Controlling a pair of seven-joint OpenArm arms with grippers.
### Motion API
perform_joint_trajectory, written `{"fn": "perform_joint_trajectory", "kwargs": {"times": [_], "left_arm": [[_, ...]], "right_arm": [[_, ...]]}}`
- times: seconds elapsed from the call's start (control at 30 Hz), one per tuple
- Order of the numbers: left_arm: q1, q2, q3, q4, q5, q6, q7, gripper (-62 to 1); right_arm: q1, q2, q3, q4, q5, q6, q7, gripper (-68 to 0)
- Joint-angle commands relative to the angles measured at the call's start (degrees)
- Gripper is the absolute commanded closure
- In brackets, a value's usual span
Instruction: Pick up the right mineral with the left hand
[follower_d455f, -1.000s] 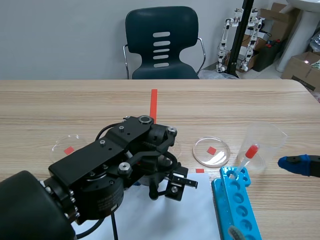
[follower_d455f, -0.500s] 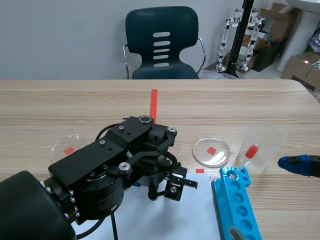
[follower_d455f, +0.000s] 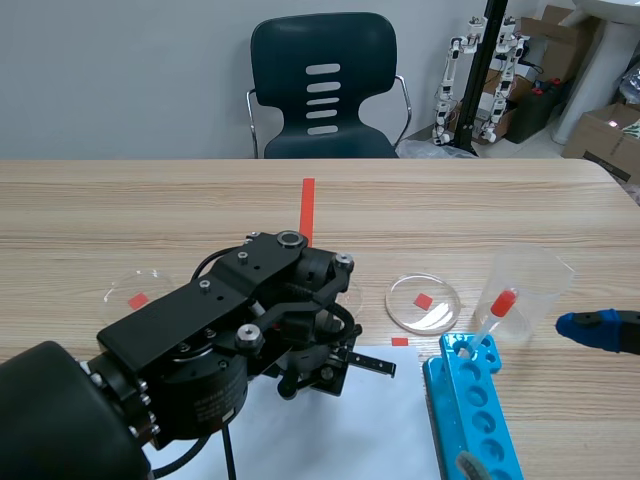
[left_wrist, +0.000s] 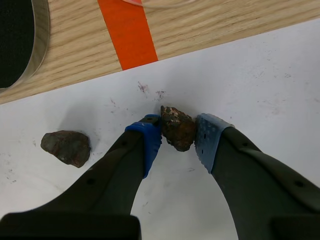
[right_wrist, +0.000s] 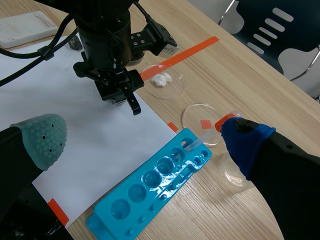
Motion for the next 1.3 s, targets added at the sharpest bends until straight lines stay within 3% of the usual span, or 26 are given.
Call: {"fn": "perform_joint_trajectory", "kwargs": {"times": [0.0,0.3,0.47,0.77,1.03,1.13,1.27], "left_arm": [[-0.79,0.63,0.02,0.74,-0.15,-0.15,-0.02,-12.8],[-0.59,0.46,-0.17,0.94,-0.2,-0.15,0.0,-10.0],[1.62,-1.66,-1.64,4.85,-0.2,-0.15,-0.2,-10.0],[11.58,-10.67,-3.54,24.33,-1.07,-0.13,-6.62,-10.0],[25.44,-20.31,-11.13,41.92,-5.38,-0.17,-16.98,-10.0],[32.33,-21.92,-16.63,47.47,-5.79,-2.01,-21.59,-10.0],[42.38,-23.04,-25.22,53.96,-5.81,-9.2,-29.05,-10.0]], "right_arm": [[0.17,0.26,0.5,0.55,0.44,-0.04,0.7,-65.5],[0.17,0.26,0.5,0.55,0.44,-0.04,0.7,-65.5],[0.17,0.26,0.5,0.55,0.44,-0.04,0.7,-65.5],[0.17,0.26,0.5,0.55,0.44,-0.04,0.7,-65.5],[0.17,0.26,0.5,0.55,0.44,-0.04,0.7,-65.5],[0.17,0.26,0.5,0.55,0.44,-0.04,0.7,-65.5],[0.17,0.26,0.5,0.55,0.44,-0.04,0.7,-65.5]]}}
